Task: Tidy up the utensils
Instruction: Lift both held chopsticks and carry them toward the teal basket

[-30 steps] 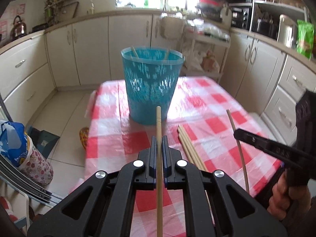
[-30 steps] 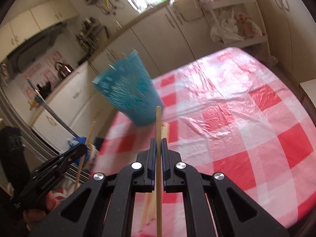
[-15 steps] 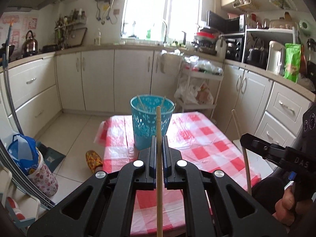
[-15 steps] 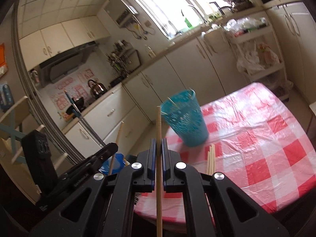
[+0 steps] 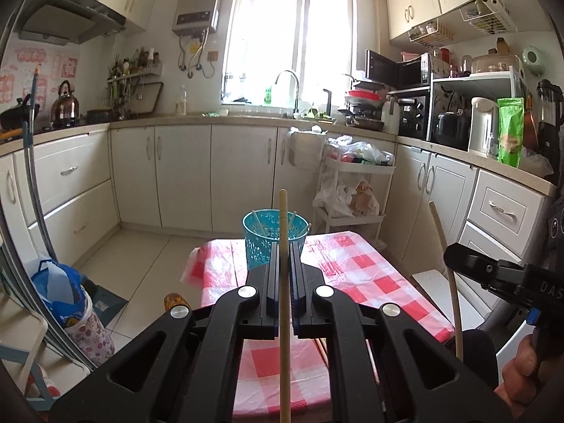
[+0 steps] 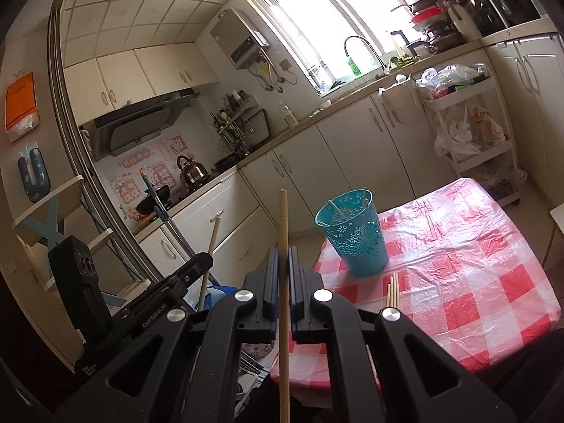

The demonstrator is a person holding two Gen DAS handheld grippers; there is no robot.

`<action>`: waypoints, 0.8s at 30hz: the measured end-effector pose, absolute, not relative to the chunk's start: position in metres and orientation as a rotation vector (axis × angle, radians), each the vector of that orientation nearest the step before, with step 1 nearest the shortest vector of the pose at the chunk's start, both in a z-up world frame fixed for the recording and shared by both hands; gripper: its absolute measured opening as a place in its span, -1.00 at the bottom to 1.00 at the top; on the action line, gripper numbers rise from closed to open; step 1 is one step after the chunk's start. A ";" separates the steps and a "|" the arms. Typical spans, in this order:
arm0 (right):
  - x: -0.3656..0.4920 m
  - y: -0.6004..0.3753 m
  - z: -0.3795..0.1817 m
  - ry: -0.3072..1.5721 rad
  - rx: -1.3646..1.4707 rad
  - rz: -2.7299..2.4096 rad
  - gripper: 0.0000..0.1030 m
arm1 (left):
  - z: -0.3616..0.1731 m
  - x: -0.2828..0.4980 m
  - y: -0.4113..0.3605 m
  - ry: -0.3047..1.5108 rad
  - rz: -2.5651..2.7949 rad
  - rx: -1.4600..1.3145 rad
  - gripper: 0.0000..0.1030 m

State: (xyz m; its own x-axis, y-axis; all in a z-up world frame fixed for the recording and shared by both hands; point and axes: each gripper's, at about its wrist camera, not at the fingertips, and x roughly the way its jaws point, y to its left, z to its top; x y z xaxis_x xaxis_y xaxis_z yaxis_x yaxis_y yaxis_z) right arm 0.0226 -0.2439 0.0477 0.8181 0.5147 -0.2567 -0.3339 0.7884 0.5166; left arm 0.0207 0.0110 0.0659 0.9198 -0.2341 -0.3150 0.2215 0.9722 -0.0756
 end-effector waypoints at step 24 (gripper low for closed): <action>0.062 -0.214 0.031 0.502 0.274 0.268 -0.88 | 0.059 0.050 0.024 0.334 -0.228 -0.079 -0.91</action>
